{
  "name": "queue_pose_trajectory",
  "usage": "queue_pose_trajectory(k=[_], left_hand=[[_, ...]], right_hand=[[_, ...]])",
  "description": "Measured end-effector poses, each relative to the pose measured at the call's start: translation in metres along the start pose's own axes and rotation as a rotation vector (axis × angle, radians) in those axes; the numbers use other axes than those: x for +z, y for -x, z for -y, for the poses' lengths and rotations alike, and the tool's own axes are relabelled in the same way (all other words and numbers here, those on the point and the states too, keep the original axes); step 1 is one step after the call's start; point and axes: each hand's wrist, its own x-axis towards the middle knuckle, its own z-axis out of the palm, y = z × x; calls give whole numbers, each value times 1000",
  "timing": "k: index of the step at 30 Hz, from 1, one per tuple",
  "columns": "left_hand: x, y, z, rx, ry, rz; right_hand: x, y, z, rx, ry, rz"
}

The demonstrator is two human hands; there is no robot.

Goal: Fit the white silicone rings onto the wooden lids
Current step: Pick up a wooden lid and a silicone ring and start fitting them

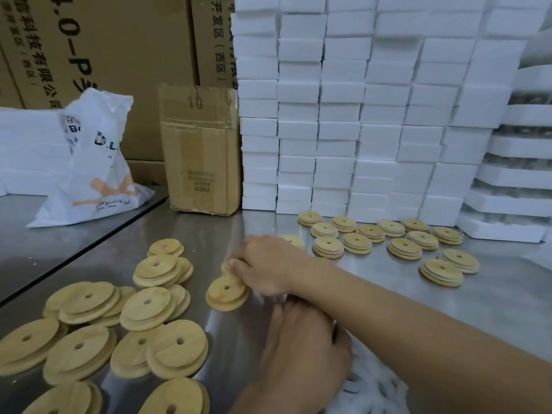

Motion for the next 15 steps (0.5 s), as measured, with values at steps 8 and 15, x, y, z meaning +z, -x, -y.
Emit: queue_pose_trajectory(k=[8,15], left_hand=[[-7,4,-4,-25,35,12],[-10,2,-3,-35,334,-50]], right_hand=[[-11,17,3,61,-115,44],[-27,81,-26,211,-236,-392]])
